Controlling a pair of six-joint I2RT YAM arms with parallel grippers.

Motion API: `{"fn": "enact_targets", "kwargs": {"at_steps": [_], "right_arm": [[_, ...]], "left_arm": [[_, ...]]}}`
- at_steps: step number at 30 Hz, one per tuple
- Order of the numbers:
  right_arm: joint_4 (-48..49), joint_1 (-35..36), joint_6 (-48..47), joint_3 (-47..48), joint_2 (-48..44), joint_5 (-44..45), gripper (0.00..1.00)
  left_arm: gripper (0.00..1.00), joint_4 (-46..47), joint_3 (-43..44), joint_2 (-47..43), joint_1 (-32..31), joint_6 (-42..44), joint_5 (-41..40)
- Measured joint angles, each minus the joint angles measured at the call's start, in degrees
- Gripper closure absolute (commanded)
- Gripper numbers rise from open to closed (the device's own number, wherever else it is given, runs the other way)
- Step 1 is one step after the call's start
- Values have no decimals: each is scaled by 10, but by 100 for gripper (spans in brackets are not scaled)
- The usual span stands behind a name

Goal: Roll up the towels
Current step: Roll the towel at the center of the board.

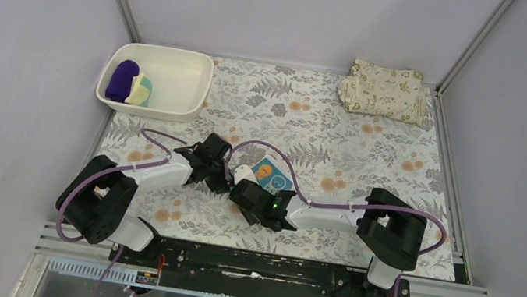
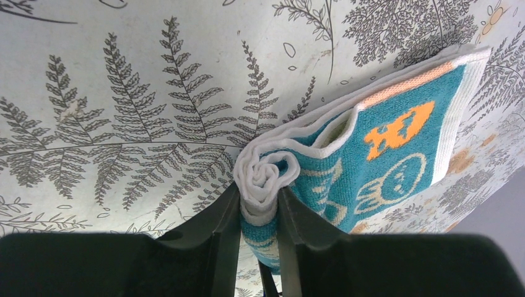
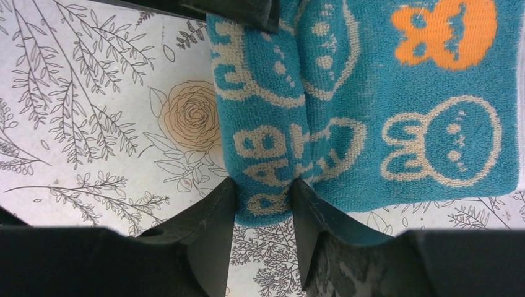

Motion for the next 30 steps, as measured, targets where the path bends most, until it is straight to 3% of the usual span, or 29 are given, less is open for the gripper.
{"fn": "enact_targets", "kwargs": {"at_steps": [4,7,12,22,30], "right_arm": [[-10,2,-1,10,10,14,69],[-16,3,-7,17,19,18,82],[0,-4,-23,9,11,-17,92],[156,-122,23,-75,-16,-340,95],[290,-217,139,-121,37,-563,94]], "left_arm": [[74,-3,3,2,0,0,-2],[63,-6,3,2,0,0,-7],[52,-33,3,-24,0,-4,-26],[23,-95,-23,-163,17,-8,-59],[18,-119,-58,-249,20,3,-48]]}}
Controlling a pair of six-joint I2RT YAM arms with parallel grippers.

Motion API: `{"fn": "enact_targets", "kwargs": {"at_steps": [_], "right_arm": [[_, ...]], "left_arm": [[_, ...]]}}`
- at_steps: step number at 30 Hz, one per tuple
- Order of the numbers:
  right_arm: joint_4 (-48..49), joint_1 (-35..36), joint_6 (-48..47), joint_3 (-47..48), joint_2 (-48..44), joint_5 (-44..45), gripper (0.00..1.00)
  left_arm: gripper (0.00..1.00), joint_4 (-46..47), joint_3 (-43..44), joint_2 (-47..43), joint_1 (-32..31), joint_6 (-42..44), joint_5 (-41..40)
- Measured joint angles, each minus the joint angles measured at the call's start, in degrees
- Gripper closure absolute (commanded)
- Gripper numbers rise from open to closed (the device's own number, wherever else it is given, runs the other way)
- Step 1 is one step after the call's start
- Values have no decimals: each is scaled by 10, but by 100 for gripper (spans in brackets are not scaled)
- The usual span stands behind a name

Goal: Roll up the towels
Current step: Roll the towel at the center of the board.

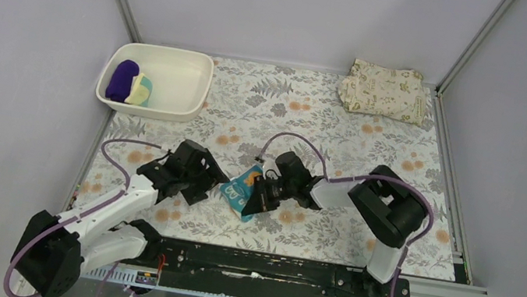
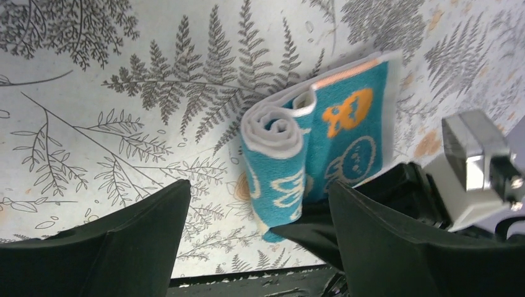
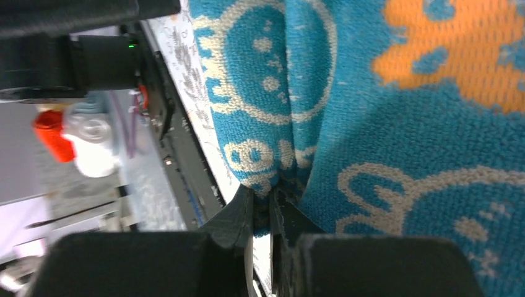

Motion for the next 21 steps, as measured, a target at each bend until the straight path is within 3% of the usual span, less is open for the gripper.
{"fn": "enact_targets", "kwargs": {"at_steps": [9,15,21], "right_arm": [[184,-58,155,-40,87,-151,93],[234,-75,205,-52,110,-181,91],[225,-83,212,-56,108,-187,87]], "left_arm": [[24,65,-26,60,0,19,60],[48,112,-25,119,0,33,81],[59,160,-23,171,0,37,98]]}}
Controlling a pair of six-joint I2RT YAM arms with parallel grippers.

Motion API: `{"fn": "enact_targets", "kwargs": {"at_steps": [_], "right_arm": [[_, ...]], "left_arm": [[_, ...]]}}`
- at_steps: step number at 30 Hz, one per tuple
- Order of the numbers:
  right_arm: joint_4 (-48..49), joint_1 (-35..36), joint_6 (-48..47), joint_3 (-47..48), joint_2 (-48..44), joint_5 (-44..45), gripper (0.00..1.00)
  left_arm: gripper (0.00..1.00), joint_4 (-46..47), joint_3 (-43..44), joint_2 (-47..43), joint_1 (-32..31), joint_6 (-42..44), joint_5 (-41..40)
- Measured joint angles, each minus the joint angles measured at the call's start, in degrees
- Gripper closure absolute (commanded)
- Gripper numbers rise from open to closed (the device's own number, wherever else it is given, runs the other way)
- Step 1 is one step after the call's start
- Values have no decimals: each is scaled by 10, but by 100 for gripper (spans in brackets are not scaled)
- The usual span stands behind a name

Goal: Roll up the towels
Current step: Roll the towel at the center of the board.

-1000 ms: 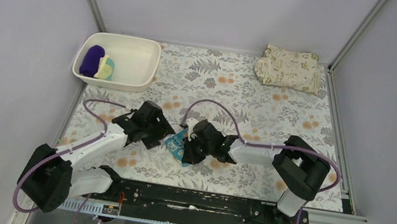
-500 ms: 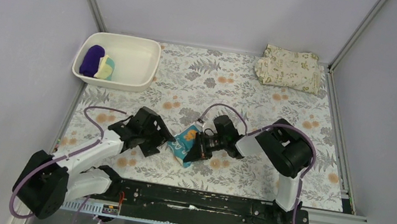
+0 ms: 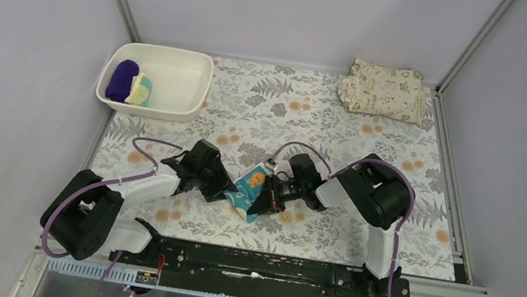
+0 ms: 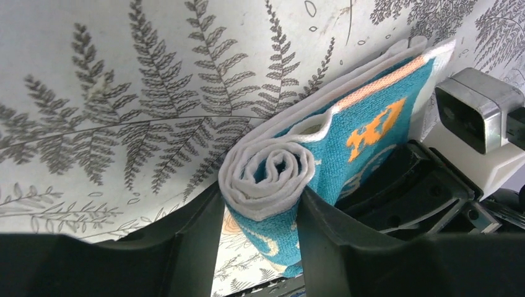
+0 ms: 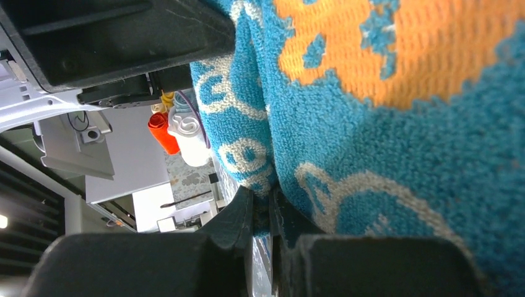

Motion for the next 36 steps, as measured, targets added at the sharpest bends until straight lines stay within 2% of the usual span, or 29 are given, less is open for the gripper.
{"fn": "enact_targets", "kwargs": {"at_steps": [2,7,10,14,19,24,30,36], "right_arm": [[-20,0,-9,4,-6,4,81],[-123,0,-66,19,-50,37,60],[-212,5,-118,31,-94,85,50],[-339,36,-196,54,-170,192,41],[-460,103,-283,94,-254,344,37],[-520,196,-347,143,-281,506,36],[-545,287,-389,188,-247,655,37],[-547,323,-407,210,-164,739,42]], "left_arm": [[60,13,1,9,0,0,2],[63,20,17,36,0,2,6],[64,20,29,52,0,2,7],[64,20,37,62,0,4,6],[63,17,43,68,0,8,6],[63,15,52,76,-4,12,5],[62,14,54,78,-8,13,1],[61,11,58,79,-12,14,-4]]}}
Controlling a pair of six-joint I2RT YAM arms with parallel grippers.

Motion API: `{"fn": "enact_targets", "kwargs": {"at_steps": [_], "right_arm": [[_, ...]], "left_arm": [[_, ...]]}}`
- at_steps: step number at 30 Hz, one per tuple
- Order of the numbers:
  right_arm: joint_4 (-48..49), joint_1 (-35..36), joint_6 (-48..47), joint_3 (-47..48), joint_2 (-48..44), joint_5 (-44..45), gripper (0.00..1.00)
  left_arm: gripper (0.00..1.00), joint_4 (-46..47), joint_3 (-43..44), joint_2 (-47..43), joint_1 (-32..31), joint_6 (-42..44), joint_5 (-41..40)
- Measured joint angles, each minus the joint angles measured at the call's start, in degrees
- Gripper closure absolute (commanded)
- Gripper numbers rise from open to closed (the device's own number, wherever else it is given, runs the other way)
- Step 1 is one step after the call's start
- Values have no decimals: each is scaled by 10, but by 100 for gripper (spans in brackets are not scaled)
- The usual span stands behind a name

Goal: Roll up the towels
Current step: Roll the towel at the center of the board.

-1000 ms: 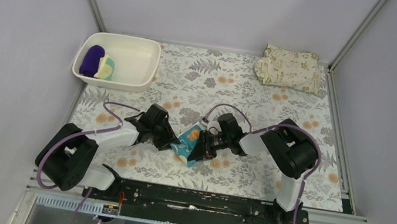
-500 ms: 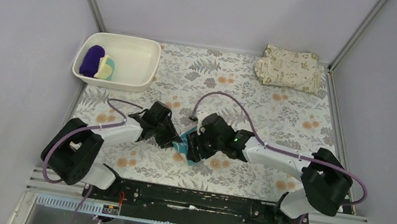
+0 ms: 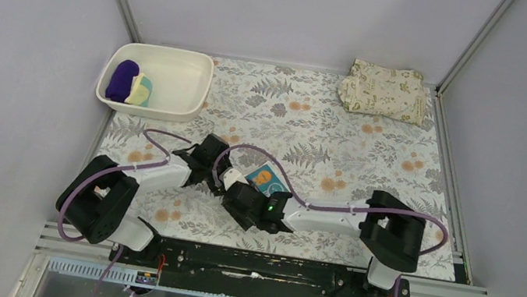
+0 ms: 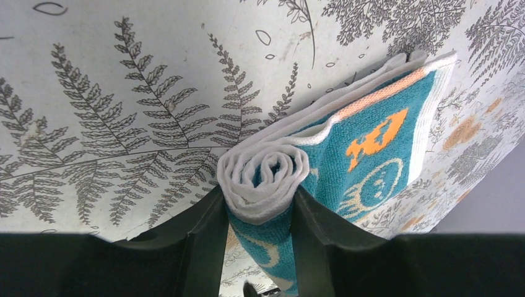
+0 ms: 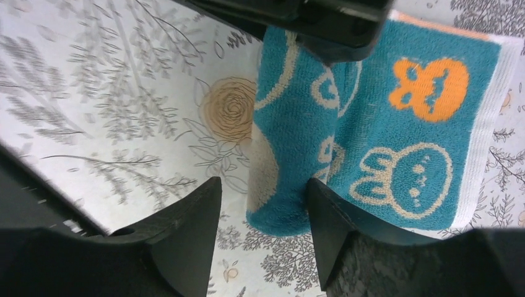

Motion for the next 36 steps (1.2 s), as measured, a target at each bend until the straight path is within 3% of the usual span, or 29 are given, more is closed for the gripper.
{"fn": "enact_targets", "kwargs": {"at_steps": [7,11,15,18,21,28,36], "right_arm": [[-22,13,1,18,53,67,61],[-25,13,21,14,52,73,83],[4,8,39,-16,33,50,88],[53,-15,55,-68,-8,-13,89],[125,-64,77,-134,-54,-112,89],[286,-189,141,-235,-76,-347,89],[466,-283,245,-292,-6,-547,88]], "left_arm": [[56,-1,5,2,-5,-1,-7],[50,-1,6,0,-7,-5,-14],[35,-8,3,-15,-8,-14,-27],[22,-21,-10,-46,-8,-24,-42],[15,-40,-26,-93,-8,-34,-57],[14,-50,-34,-162,-8,-36,-60],[18,-12,-75,-166,-18,-36,-14]]}}
